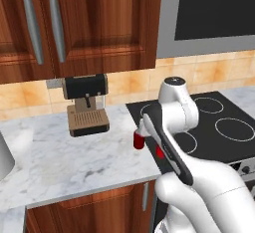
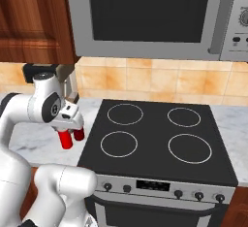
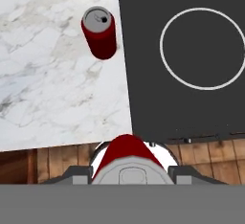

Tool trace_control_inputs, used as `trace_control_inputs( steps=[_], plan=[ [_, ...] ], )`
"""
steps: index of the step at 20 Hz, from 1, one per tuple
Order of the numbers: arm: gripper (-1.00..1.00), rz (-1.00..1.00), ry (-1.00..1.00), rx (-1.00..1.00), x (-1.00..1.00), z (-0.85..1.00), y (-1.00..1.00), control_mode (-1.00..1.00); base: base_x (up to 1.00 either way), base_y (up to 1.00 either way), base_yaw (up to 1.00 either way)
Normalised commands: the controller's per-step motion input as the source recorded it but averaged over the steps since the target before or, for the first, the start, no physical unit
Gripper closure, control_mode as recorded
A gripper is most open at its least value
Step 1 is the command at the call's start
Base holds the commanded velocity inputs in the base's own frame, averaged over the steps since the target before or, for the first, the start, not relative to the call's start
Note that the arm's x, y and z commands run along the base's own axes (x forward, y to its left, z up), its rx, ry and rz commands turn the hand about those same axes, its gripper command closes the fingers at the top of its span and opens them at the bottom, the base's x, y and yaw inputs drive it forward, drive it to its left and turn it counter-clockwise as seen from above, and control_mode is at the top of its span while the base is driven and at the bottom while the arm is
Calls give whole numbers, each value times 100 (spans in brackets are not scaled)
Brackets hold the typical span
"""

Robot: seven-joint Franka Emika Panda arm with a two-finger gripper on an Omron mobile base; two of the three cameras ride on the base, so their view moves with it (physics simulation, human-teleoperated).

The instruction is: Four empty soda cans are scattered around the kitchen. Gather all the cans and cluster them next to the stove for recycling.

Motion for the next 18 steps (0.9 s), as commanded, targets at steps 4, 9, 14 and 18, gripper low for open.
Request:
trace_control_inputs(
  steps=[4,9,14,18],
  plan=[
    [100,-2,-3,0,12,-15,4,-100,0,0,0],
    [100,0,-1,0,4,-32,25,-100,0,0,0],
    [100,-1,-3,0,18,-35,6,-100,0,0,0],
    [100,0,0,0,23,-8,0,-100,0,0,0]
  ],
)
